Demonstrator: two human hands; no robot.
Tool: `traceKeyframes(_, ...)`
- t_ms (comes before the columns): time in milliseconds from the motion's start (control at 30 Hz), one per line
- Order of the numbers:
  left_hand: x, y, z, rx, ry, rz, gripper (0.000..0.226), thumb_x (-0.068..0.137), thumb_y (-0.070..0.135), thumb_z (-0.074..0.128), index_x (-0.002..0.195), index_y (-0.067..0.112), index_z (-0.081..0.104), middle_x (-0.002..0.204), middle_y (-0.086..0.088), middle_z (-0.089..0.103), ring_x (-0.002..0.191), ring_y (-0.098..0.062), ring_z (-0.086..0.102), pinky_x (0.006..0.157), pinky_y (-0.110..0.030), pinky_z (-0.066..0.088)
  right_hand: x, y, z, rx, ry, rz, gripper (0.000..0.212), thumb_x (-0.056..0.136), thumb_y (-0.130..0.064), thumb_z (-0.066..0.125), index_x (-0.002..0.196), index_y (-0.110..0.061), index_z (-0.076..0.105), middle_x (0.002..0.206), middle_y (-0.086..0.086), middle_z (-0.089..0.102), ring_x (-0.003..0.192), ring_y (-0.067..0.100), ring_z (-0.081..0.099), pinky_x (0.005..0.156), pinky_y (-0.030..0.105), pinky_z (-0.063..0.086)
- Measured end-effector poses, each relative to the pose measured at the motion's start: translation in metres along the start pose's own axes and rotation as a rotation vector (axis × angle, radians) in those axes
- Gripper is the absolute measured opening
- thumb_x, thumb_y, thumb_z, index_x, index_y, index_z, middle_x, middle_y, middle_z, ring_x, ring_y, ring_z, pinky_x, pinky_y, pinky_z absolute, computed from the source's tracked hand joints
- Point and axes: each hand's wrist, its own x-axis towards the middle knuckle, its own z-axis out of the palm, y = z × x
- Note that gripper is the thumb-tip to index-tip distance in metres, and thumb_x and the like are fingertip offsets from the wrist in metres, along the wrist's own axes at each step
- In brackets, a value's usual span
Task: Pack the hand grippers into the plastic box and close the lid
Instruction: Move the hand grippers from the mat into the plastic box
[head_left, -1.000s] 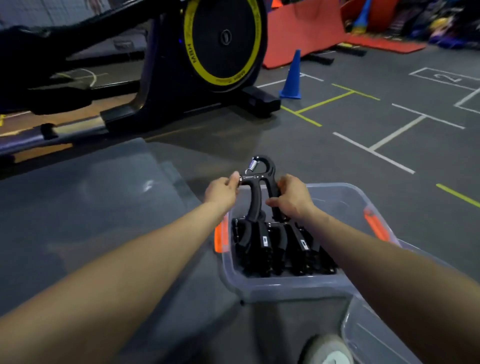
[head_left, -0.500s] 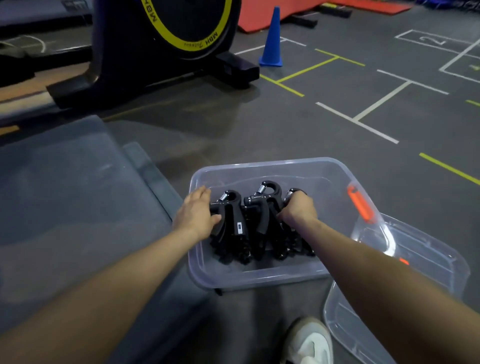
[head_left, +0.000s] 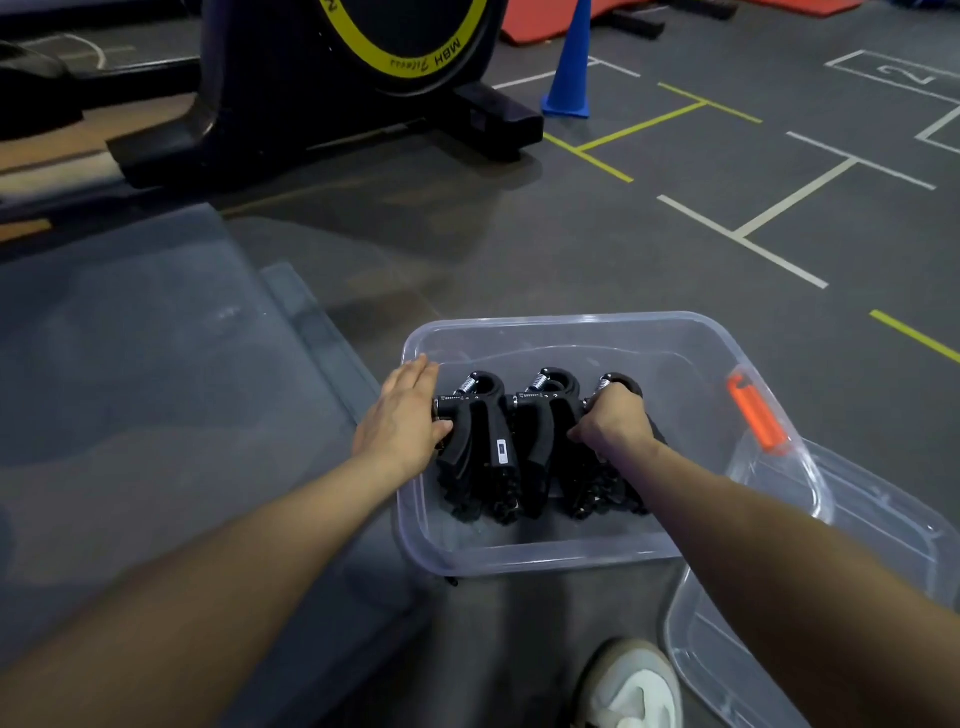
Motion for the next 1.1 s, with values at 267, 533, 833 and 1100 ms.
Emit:
traceKeyframes(267,0.001,0.001,0.000,-0.005,-0.017,-0.008,0.072,0.093,0.023,0.055,0.151,0.014,0.012,0.160,0.001,0.006,0.148,-0.016,0.005,0.120,-0.029,0.010,0.001,0.003,0.002,0.021,0.002,-0.050,0.031,0.074,-0.018,0.078,0.099,-0.001,0.068,0.102,0.016,0.071,0.098,0.029,0.067,0.071,0.027,0.046)
traceKeyframes(533,-0.002,0.005,-0.006,0.036,-0.111,-0.028,0.075,0.092,0.031,0.056,0.151,0.017,0.013,0.161,0.001,0.003,0.149,-0.019,0.004,0.120,-0.034,0.013,-0.008,0.000,-0.020,0.061,-0.107,-0.220,0.053,0.079,-0.008,0.072,0.129,-0.009,0.056,0.121,0.010,0.064,0.111,0.027,0.061,0.094,0.030,0.047)
traceKeyframes(833,-0.029,0.112,-0.063,0.132,-0.066,0.139,0.051,0.091,0.030,0.056,0.137,0.014,0.042,0.138,-0.009,0.041,0.129,-0.029,0.042,0.108,-0.038,0.036,-0.059,0.010,-0.131,0.086,0.000,-0.322,0.046,0.078,-0.011,0.074,0.121,-0.004,0.061,0.098,0.008,0.061,0.083,0.017,0.052,0.075,0.022,0.039)
traceKeyframes(1100,-0.088,0.200,-0.058,0.073,-0.111,0.350,0.046,0.090,0.030,0.058,0.132,0.016,0.048,0.139,-0.007,0.045,0.127,-0.028,0.047,0.107,-0.039,0.039,-0.132,0.077,-0.221,-0.035,0.086,-0.265,0.042,0.075,-0.012,0.076,0.115,-0.003,0.066,0.115,0.019,0.068,0.088,0.015,0.054,0.091,0.029,0.047)
